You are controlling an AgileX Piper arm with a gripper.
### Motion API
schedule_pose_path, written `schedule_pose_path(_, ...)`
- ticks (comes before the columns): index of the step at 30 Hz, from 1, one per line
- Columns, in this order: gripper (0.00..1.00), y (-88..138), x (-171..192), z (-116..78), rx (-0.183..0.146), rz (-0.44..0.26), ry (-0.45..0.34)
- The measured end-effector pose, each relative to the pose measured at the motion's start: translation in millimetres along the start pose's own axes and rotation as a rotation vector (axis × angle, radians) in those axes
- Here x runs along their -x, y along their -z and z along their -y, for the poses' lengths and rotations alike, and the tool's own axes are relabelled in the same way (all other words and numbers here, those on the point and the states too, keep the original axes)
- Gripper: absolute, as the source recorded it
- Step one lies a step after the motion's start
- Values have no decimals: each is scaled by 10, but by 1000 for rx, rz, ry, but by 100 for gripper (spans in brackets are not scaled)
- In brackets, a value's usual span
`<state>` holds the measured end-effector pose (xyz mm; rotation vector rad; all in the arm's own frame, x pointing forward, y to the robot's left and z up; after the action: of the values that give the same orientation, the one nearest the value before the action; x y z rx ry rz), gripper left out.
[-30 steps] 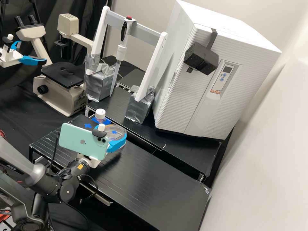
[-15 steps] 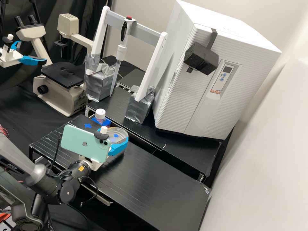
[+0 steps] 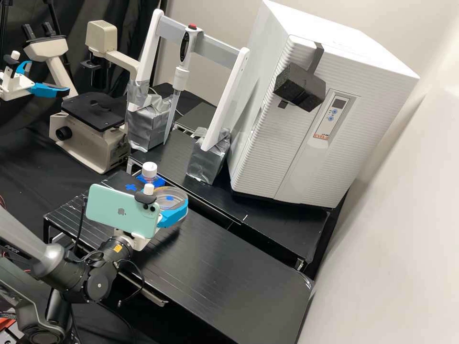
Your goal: Close the lid
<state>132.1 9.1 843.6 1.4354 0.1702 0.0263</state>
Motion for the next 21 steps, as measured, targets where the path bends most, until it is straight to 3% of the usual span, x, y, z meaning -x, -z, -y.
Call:
schedule_pose_path(8,0,-75,-5,21,-33,27,25)
schedule_pose_path(16,0,-113,3,25,-45,40,33)
schedule_pose_path(17,100,-121,0,29,-52,40,36)
schedule_pose_path(21,100,-121,-1,29,-54,38,36)
